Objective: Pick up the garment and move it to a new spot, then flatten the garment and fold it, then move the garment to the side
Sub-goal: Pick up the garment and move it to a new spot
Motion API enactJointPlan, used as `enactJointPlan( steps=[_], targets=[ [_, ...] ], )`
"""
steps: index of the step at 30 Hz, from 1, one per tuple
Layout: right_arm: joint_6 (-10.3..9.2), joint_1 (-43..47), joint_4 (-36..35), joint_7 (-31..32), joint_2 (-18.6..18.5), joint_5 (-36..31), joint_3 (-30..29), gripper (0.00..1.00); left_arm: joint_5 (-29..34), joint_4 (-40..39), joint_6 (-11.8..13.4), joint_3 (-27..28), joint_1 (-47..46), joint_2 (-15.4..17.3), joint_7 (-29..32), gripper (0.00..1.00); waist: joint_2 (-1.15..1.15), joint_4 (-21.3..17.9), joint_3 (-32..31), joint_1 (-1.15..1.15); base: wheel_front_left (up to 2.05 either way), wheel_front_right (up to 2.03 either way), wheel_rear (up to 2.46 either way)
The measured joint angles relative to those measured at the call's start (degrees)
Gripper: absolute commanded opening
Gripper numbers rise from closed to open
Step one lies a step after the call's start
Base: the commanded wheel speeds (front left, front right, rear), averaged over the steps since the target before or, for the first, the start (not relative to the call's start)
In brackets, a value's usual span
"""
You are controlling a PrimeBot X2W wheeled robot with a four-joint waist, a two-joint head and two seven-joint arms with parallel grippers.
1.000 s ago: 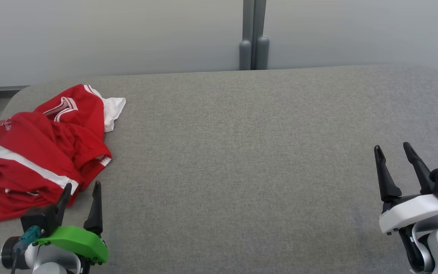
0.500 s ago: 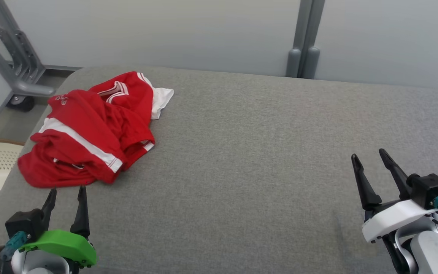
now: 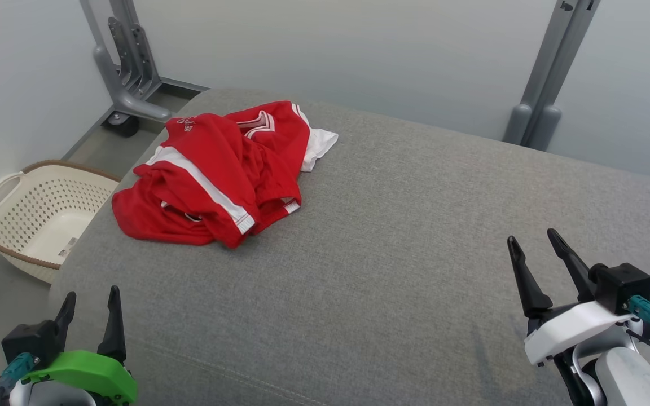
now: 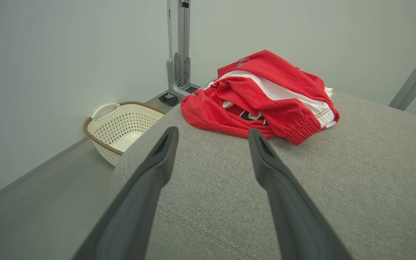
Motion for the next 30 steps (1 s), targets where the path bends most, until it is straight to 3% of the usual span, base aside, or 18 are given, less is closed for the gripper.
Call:
enactJointPlan(
  steps=[5,20,30],
  targets=[
    [0.08,0.00,0.35,-0.01,0.27,-0.25,0.48,1.00,-0.01,-0.10,0.00,1.23,0.23,0.11,0.00,1.00,0.00,1.33,-0.92,0.00,0.00,0.00,0.00],
    [0.16,0.04,0.34,-0.01,0.87,-0.75,-0.65,1.00,0.25,-0.32,-0.74,1.30,0.43,-0.10,0.00,1.00,0.00,0.56,-0.53,0.00,0.00,0.00,0.00],
    [0.46,-0.49,-1.27,-0.01,0.75,-1.88,-0.22,1.00,-3.30,-0.93,-2.29,1.23,-4.70,-3.19,1.68,1.00,0.00,0.23,3.17,0.00,0.00,0.00,0.00]
  ],
)
